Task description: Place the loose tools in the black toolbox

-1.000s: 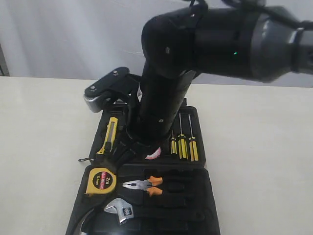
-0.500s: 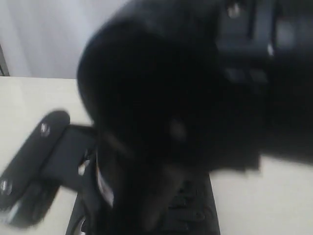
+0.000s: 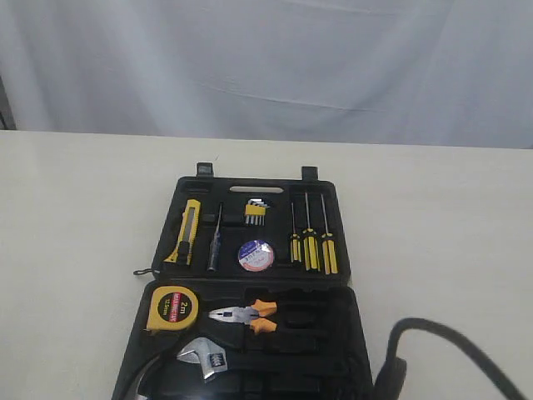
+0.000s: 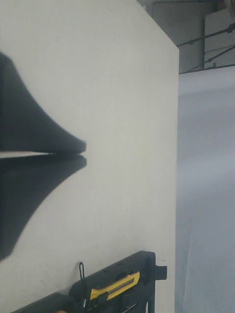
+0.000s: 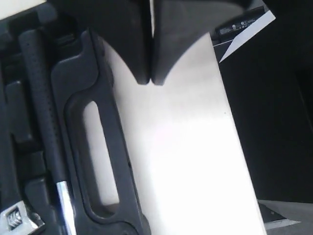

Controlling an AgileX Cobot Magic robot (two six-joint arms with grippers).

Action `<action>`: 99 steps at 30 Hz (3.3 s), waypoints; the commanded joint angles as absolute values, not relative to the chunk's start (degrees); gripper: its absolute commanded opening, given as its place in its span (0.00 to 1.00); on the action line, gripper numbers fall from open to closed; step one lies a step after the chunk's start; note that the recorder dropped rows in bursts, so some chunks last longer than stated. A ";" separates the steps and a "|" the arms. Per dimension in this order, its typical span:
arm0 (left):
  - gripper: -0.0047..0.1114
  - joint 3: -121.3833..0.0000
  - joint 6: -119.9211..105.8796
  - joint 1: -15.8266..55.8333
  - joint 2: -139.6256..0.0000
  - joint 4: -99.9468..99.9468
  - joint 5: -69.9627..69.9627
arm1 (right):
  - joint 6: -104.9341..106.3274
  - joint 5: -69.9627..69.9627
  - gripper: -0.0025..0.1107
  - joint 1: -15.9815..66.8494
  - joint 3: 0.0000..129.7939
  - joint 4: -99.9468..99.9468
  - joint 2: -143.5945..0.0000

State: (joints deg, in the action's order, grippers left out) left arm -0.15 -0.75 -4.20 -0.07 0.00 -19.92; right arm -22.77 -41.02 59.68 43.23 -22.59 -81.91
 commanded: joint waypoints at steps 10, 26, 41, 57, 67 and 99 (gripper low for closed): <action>0.04 0.00 -0.41 -3.93 0.00 0.00 -19.62 | -23.72 -29.78 0.02 59.79 42.55 -28.98 -89.95; 0.04 0.00 -0.41 -3.93 0.00 0.00 -19.62 | -24.39 -30.25 0.48 59.79 42.55 -31.57 -90.17; 0.04 0.00 -0.41 -3.93 0.00 0.00 -19.62 | -32.31 -31.17 0.45 59.64 42.55 -45.11 -95.99; 0.04 0.00 -0.41 -3.93 0.00 0.00 -19.62 | -45.60 -35.13 0.45 59.64 42.55 -55.07 -102.92; 0.04 0.00 -0.41 -3.93 0.00 0.00 -19.62 | -52.18 -35.24 0.45 59.64 42.55 -62.94 -103.05; 0.04 0.00 -0.41 -3.93 0.00 0.00 -19.62 | -54.62 -42.74 0.02 62.74 42.55 -69.22 -96.74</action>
State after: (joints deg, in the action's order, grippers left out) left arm -0.15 -0.75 -4.20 -0.07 0.00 -19.92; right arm -55.62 -39.03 60.99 42.53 -69.16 -100.87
